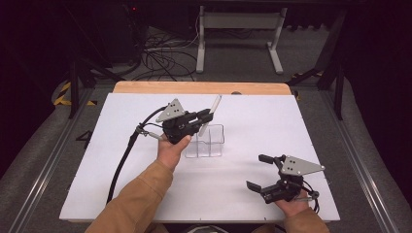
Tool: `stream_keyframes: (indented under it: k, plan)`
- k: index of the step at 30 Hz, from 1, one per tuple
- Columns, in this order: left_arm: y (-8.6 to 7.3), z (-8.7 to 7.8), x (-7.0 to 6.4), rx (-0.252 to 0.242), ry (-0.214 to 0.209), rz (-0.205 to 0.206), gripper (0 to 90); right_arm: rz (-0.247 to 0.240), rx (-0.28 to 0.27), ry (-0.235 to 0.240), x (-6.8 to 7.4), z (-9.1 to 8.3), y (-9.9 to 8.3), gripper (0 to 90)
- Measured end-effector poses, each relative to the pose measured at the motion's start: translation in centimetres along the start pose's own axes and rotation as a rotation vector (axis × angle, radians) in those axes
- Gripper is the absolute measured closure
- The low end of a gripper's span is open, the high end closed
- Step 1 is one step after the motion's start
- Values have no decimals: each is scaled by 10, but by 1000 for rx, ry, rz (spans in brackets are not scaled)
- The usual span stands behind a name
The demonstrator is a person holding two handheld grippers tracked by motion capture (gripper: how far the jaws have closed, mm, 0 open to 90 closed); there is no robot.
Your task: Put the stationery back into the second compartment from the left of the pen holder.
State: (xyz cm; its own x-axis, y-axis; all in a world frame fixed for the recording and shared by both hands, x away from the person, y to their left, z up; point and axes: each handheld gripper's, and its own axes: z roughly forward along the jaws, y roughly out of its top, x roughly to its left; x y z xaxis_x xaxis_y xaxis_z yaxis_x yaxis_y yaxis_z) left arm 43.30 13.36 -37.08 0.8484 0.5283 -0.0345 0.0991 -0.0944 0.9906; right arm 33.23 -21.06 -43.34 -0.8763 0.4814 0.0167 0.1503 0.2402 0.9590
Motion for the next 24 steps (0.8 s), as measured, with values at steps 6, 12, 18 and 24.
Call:
stream_keyframes:
  k: [6, 12, 18, 24]
  plan:
    - [-5, 4, 2, -10, 14, 5, 787, -2, 0, 4, 0, 0, 0, 28]
    - [-13, 4, 5, -20, 13, -12, 786, -3, -1, 7, 0, 0, 0, 28]
    - [-20, 2, 6, -23, 20, -25, 786, -4, 0, 10, 1, 0, 0, 28]
    - [-27, 3, 7, -17, 20, -30, 785, -6, 0, 13, 1, 1, 0, 28]
